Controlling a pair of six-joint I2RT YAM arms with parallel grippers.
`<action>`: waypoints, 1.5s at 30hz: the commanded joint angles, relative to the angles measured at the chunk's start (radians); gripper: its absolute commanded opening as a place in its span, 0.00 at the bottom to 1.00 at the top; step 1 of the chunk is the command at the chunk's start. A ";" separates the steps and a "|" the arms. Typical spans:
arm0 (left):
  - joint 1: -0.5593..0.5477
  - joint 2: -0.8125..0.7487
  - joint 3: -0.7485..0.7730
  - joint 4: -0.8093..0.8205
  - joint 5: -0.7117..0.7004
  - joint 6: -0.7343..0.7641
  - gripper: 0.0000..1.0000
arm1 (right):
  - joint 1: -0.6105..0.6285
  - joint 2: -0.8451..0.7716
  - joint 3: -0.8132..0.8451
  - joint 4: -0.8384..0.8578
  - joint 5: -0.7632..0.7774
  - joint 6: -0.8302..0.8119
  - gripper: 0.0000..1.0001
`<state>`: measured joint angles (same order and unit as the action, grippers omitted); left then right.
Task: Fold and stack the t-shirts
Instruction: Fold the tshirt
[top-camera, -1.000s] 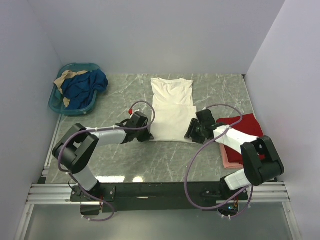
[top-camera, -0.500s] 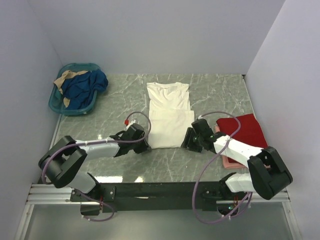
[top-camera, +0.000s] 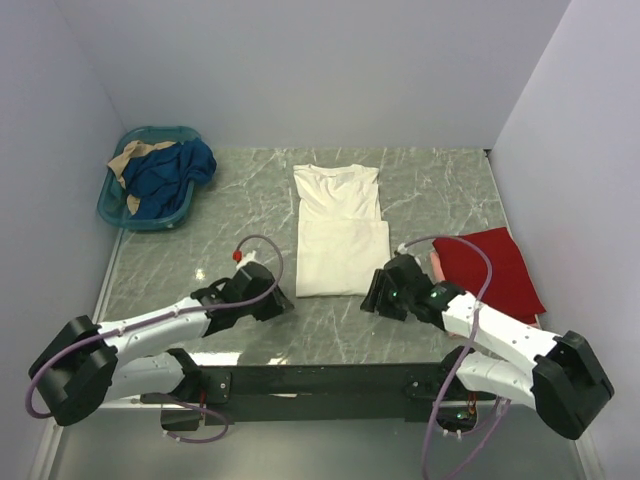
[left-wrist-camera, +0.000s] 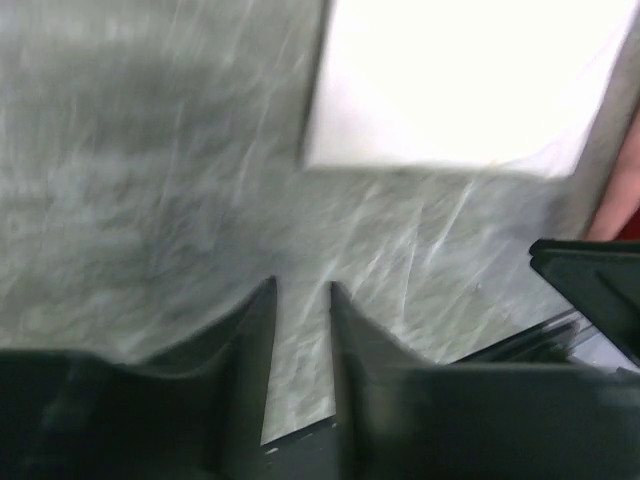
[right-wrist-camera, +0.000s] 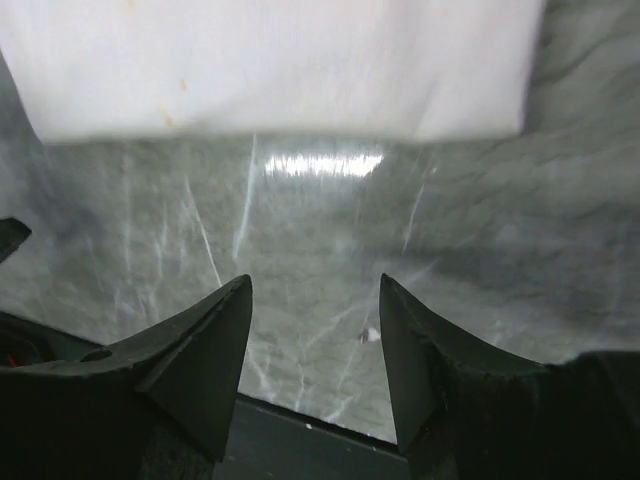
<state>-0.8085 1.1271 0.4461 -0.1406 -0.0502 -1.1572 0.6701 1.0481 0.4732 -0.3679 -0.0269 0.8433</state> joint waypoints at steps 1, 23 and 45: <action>0.043 0.020 0.106 0.004 -0.019 0.085 0.36 | -0.104 -0.005 0.096 -0.048 0.030 -0.044 0.61; 0.193 0.303 0.097 0.263 0.176 0.186 0.47 | -0.388 0.131 0.013 0.130 -0.128 -0.127 0.58; 0.157 0.353 0.132 0.164 0.090 0.133 0.01 | -0.388 0.204 0.051 0.141 -0.136 -0.162 0.01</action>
<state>-0.6460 1.5139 0.5728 0.1371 0.0841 -1.0344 0.2886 1.2556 0.4904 -0.2276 -0.1638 0.7036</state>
